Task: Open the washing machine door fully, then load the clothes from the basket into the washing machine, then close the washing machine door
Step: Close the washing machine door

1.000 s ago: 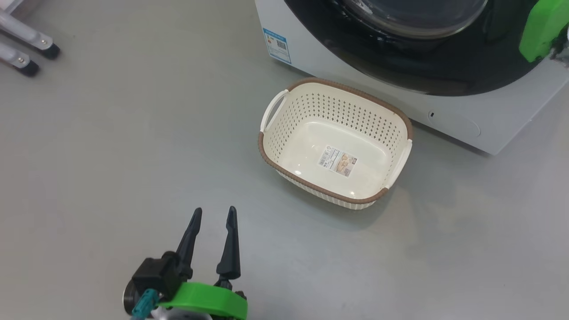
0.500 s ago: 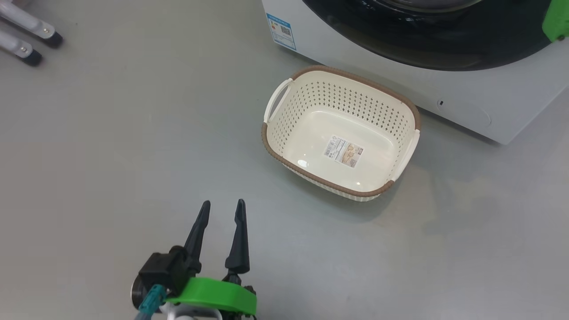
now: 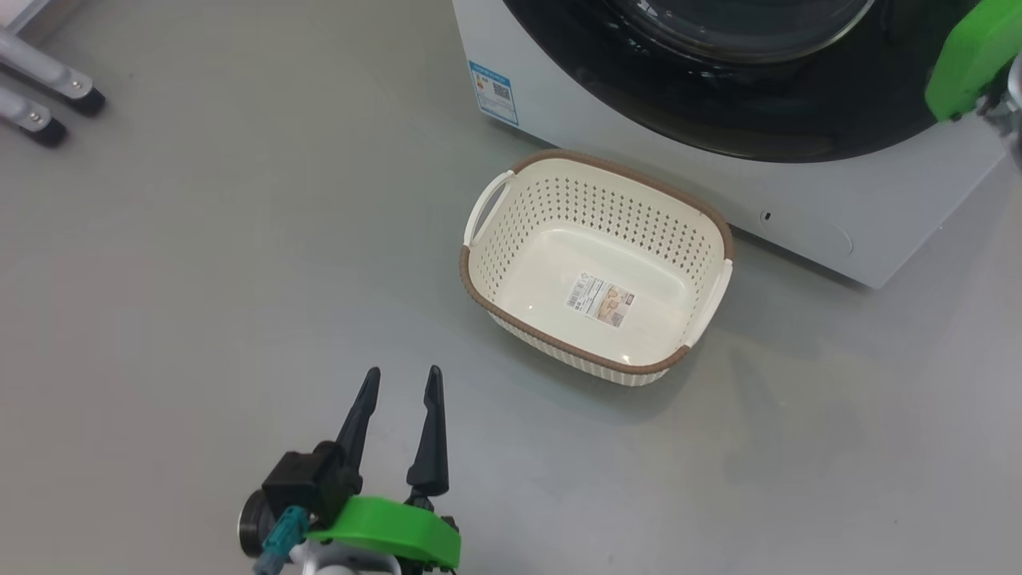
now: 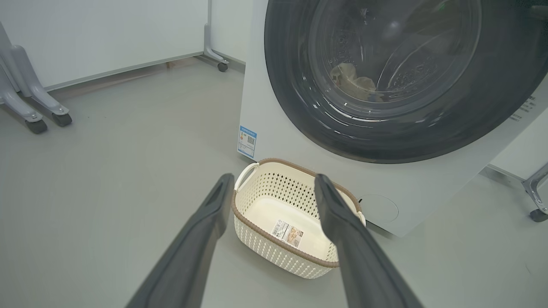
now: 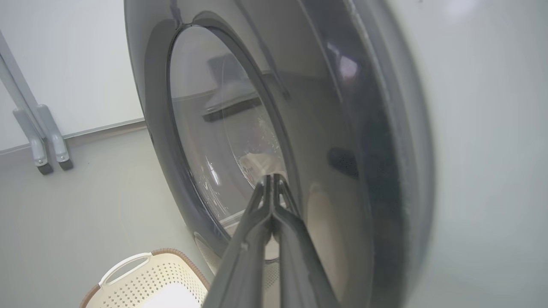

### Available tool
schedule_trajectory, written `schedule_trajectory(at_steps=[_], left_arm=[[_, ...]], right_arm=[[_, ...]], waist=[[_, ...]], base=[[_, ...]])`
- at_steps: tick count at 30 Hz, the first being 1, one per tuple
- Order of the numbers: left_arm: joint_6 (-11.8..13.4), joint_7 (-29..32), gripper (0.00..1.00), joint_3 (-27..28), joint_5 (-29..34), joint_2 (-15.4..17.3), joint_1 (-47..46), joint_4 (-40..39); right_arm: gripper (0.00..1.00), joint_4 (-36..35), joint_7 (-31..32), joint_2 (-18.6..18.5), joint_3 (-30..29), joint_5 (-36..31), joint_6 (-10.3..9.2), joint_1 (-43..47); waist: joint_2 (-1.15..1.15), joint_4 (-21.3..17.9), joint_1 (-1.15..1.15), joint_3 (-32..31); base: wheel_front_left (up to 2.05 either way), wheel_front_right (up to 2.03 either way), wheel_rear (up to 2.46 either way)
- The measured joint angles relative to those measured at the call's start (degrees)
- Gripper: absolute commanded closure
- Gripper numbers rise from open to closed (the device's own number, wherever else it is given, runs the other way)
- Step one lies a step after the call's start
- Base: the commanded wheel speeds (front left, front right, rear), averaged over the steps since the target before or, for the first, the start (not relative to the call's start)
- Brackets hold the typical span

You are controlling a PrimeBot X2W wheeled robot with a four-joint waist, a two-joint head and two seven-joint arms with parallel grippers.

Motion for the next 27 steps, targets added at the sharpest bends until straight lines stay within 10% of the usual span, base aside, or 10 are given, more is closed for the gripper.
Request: schedule_trajectory(at_steps=[17,18,20,22,27], left_arm=[[-3.7,0.0,0.0,0.92,3.6,0.9,-1.6,7.02],[-3.65,0.0,0.0,1.6,4.01,1.53,-2.01,7.04],[-3.38,0.0,0.0,2.67,4.01,2.21,-2.32,6.97],[-3.26,0.0,0.0,2.93,4.01,2.54,-2.36,6.94],[-2.88,0.01,0.0,4.37,3.99,4.15,-2.35,6.89]], right_arm=[[1.0,-24.21,-4.75,1.07,-16.96,-0.71,-0.01,34.41],[0.7,-28.35,-4.83,2.4,-20.25,-2.55,-0.01,38.27],[0.5,-32.72,-4.76,4.17,-22.99,-4.48,-0.01,41.7],[0.07,-34.81,-4.04,5.06,-24.14,-5.36,-0.01,43.35],[0.0,-43.9,-0.51,8.75,-29.19,-8.5,-0.01,50.65]], waist=[[0.0,-8.62,0.0,-8.6],[0.0,-10.43,0.0,-9.03],[0.0,-12.27,0.0,-9.34],[0.0,-13.2,0.0,-9.48],[0.0,-17.42,0.0,-10.09]], base=[[0.0,0.0,0.0],[0.0,0.0,0.0],[0.0,0.0,0.0],[0.0,0.0,0.0],[0.0,0.0,0.0]])
